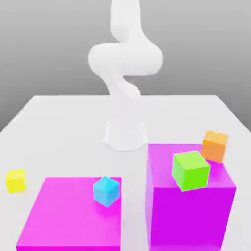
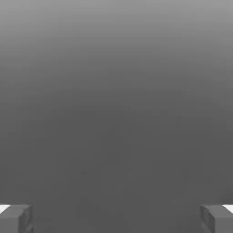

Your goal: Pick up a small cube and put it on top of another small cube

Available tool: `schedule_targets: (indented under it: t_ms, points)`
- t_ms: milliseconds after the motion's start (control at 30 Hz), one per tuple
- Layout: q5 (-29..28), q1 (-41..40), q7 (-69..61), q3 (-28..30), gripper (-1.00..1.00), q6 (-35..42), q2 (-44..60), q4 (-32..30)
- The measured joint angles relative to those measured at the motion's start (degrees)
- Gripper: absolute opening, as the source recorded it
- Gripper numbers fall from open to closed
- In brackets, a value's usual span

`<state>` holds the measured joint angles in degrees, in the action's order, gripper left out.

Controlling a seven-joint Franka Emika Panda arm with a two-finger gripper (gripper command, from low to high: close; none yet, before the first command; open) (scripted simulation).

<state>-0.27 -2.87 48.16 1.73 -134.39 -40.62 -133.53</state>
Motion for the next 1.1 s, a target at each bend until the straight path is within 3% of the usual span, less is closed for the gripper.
schedule_targets:
  t_ms: [433,733,833,967,1000,1100]
  points:
    - [0.72,-14.12,10.57,11.28,0.00,-13.66,27.13,-9.16]
    - [7.48,-24.93,13.30,17.98,0.00,-22.82,46.34,-15.34]
    - [12.07,-27.98,11.29,16.43,0.00,-26.56,52.82,-15.77]
    - [18.47,-33.42,6.60,9.91,0.00,-32.79,61.11,-14.10]
    - [19.17,-34.21,6.05,8.97,-1.00,-33.61,62.15,-13.87]
    - [19.12,-34.21,6.11,8.97,-1.00,-33.62,62.15,-13.87]
